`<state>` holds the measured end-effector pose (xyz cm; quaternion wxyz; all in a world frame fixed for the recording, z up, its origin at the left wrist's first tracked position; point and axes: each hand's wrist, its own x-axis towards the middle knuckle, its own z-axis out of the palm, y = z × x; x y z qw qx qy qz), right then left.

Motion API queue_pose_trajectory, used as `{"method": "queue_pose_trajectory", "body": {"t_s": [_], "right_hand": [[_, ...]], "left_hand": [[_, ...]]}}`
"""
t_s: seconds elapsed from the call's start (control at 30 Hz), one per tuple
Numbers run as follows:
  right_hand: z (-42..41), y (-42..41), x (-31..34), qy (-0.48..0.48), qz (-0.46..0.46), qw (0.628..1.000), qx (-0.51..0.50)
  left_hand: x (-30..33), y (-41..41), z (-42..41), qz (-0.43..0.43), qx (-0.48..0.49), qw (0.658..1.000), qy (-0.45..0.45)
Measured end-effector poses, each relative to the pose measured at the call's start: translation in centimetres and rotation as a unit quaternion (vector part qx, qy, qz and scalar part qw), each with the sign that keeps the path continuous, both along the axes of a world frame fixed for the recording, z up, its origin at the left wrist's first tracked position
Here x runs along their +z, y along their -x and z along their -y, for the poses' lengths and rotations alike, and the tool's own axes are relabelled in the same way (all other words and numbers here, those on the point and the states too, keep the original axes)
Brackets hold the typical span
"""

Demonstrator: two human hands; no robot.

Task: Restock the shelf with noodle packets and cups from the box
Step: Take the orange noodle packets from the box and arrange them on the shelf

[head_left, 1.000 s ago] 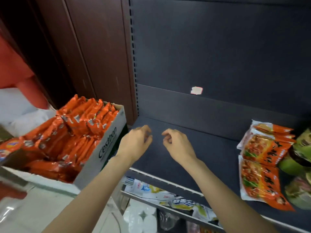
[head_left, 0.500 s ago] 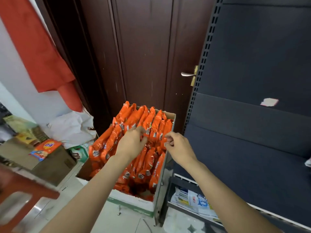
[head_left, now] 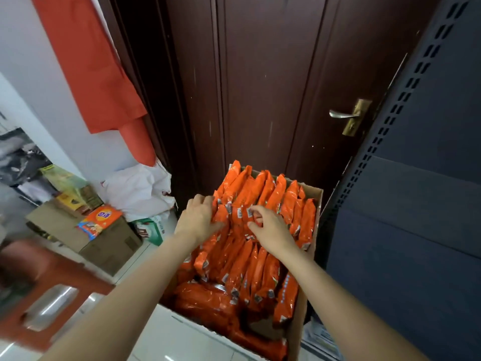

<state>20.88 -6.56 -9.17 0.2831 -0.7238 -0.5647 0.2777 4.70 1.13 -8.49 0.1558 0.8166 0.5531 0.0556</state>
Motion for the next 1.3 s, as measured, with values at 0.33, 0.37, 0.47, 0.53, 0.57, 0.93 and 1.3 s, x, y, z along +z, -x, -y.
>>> {"method": "queue_pose_trajectory", "body": {"t_s": [0.33, 0.37, 0.47, 0.53, 0.57, 0.93, 1.3], "right_hand": [[-2.2, 6.3, -1.9, 0.087, -0.076, 0.991, -0.074], [-2.1, 6.6, -2.0, 0.084, -0.084, 0.989, -0.093], [-1.5, 7.2, -2.3, 0.083, -0.129, 0.977, -0.146], [-1.0, 7.6, -2.4, 0.096, -0.148, 0.969, -0.171], [-0.8, 7.7, -2.5, 0.099, -0.16, 0.965, -0.184], [4.2, 6.1, -1.6, 0.024, -0.296, 0.911, -0.286], [18.1, -5.6, 6.3, -0.108, -0.31, 0.901, -0.283]], "left_hand": [[-0.1, 4.8, -1.1, 0.09, -0.124, 0.98, 0.126], [-0.3, 5.1, -1.0, 0.102, -0.144, 0.974, 0.144], [-1.2, 5.9, -0.6, 0.174, -0.162, 0.942, 0.236], [-1.7, 5.9, -0.2, 0.202, -0.159, 0.92, 0.297], [-1.9, 5.8, -0.1, 0.204, -0.165, 0.914, 0.308], [-1.8, 3.4, 1.3, 0.218, -0.194, 0.931, 0.218], [3.7, -10.4, 9.1, 0.253, -0.297, 0.914, 0.114]]}}
